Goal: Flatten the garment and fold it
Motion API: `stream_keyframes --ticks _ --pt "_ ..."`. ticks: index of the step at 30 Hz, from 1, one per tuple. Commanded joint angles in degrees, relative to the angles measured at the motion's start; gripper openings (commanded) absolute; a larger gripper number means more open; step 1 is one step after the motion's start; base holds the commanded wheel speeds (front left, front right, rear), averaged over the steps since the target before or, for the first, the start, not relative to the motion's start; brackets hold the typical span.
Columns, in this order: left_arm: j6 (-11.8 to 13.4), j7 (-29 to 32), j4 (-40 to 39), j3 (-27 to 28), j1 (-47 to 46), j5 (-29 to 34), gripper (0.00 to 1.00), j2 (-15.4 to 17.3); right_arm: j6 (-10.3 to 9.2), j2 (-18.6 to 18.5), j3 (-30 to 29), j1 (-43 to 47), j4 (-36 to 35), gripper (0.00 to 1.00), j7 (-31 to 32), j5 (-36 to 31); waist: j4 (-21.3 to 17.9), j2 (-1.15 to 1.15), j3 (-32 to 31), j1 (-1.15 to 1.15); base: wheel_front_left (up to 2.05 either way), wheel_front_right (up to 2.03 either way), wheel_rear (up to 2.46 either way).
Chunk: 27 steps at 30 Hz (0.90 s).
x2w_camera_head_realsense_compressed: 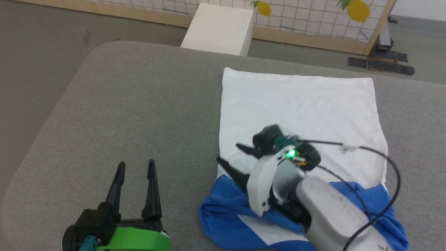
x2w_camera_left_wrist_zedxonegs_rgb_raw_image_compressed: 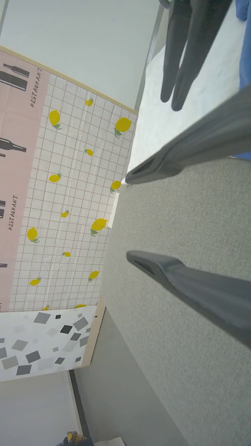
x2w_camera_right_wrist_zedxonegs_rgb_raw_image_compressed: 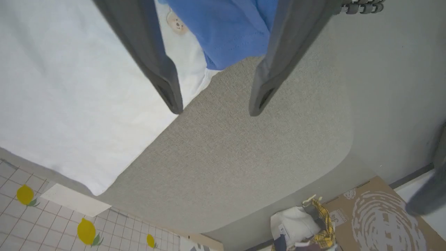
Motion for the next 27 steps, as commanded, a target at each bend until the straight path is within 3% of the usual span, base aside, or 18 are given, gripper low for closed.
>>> stream_keyframes --ticks 1,6,11,14,17,18,24,27 --pt "-0.23 -0.25 -0.09 0.04 -0.89 -0.59 1.00 0.33 -0.09 -0.90 -1.68 -1.37 -1.33 1.00 -0.63 0.74 -1.28 0.00 -0.78 0.00 0.00 0.00 0.00" --pt "0.00 0.09 -0.70 0.14 -0.54 -0.61 1.00 0.76 -0.09 -5.68 -10.50 -1.29 -8.07 1.00 -3.38 -1.30 -3.57 0.00 -1.43 0.00 0.00 0.00 0.00" --pt "0.10 0.41 -0.94 0.21 -0.31 -0.76 1.00 1.16 -0.09 -8.59 -25.78 4.86 -17.54 1.00 -6.49 -7.95 -5.59 0.00 -1.65 0.00 0.00 0.00 0.00" --pt "0.29 0.28 -0.79 0.49 0.15 -1.18 1.00 1.09 -0.09 -6.95 -35.10 11.21 -24.24 1.00 -7.42 -12.40 -6.61 0.00 -1.61 0.00 0.00 0.00 0.00" --pt "0.43 -0.15 -0.62 0.79 0.79 -1.81 1.00 0.67 -0.09 -2.93 -42.72 19.49 -31.60 1.00 -7.76 -16.34 -7.62 0.00 -1.39 0.00 0.00 0.00 0.00" --pt "0.38 -0.54 -0.38 0.97 1.61 -1.95 1.00 0.73 -0.09 -0.50 -45.65 26.45 -37.17 1.00 -7.78 -18.19 -8.81 0.00 -1.04 0.00 0.00 0.00 0.00" --pt "0.20 -0.82 0.52 1.43 1.18 -1.52 1.00 1.61 -0.09 0.58 -44.22 33.59 -40.27 1.00 -9.53 -18.77 -11.14 0.00 0.23 0.00 0.00 0.00 0.00" --pt "-0.77 0.82 -0.57 2.02 -2.81 -0.94 1.00 3.74 -0.09 0.61 -44.02 34.27 -41.02 1.00 -9.90 -17.35 -11.55 0.00 1.60 0.00 0.00 0.00 0.00"
